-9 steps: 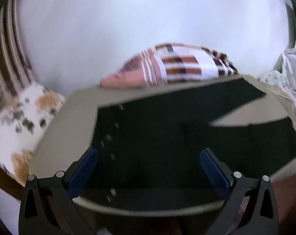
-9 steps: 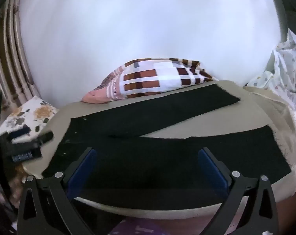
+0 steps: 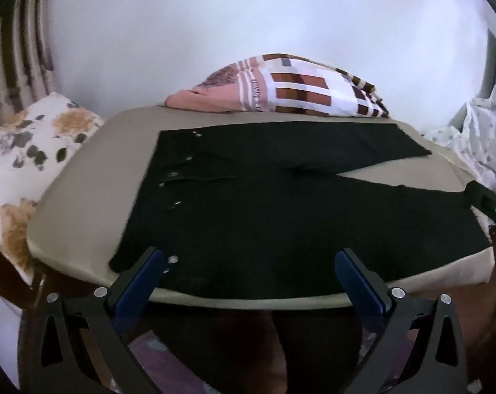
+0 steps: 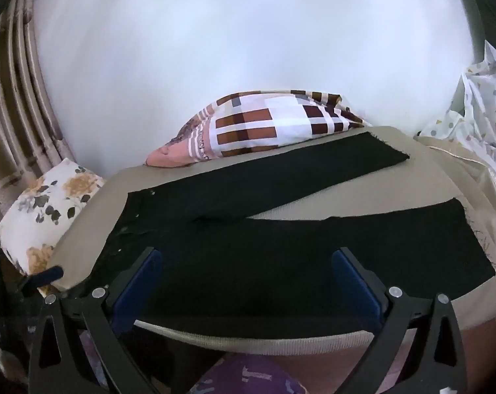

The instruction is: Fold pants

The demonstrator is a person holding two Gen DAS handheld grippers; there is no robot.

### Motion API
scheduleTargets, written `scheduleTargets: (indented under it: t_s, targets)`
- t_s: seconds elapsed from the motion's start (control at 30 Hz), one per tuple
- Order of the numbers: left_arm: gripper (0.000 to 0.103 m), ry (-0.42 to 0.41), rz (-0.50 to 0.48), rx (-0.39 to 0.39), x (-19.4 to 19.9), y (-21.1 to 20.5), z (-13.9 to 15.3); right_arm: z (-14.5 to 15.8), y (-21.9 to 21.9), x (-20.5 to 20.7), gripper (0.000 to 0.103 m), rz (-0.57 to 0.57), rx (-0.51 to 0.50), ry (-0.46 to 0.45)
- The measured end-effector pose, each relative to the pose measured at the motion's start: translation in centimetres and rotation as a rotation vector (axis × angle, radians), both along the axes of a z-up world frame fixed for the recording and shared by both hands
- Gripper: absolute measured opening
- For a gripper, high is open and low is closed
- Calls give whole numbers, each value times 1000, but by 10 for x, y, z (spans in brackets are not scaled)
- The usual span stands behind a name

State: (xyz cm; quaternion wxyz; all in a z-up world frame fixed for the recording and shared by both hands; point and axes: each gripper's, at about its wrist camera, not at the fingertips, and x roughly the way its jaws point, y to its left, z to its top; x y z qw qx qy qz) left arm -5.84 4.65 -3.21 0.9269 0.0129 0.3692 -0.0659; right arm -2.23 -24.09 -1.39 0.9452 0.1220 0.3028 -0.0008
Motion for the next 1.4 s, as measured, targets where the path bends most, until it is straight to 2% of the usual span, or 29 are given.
scheduleTargets:
  t_s: [0.07,0.23,0.3,0.37,0.43,0.53,0.6,0.7,0.8,0.9,1.03,1.13,1.23,1.4]
  targets:
    - [103,18,-5,-18,-6,7,1,-7,-6,2,103,10,38,8]
    - [103,125,-76,7,1,-8,1,-11,1,9,103,34,20,24]
    - [103,130,-116,-3,0,-11,1,-11,3,12,103,41,10,26]
    - [103,113,-146,-61,3,-8,4,-14,5,11,103,49,8,28]
    - [103,84,-130,-54,10,-10,7,-17,6,13,103,53,6,42]
    - [103,87,-176,-72,29,-9,6,-22,7,18,103,49,10,65]
    - [103,90,-135,-66,53,-2,6,-26,8,23,103,45,8,83]
    - [103,70,-14,-78,100,19,6,-29,11,32,103,51,-3,107]
    - [103,35,98,-70,153,60,4,-29,13,42,103,58,-24,117]
    - [103,34,136,-41,192,98,-7,-30,13,53,103,62,-37,128]
    - [102,147,130,-40,260,148,-32,-41,11,73,103,57,-15,174]
    - [98,231,79,-115,306,175,-55,-51,13,88,103,56,2,215]
    - [97,286,36,-148,335,183,-75,-56,18,101,103,61,-15,238]
    - [94,335,-40,-122,374,182,-103,-64,25,119,103,66,-33,269]
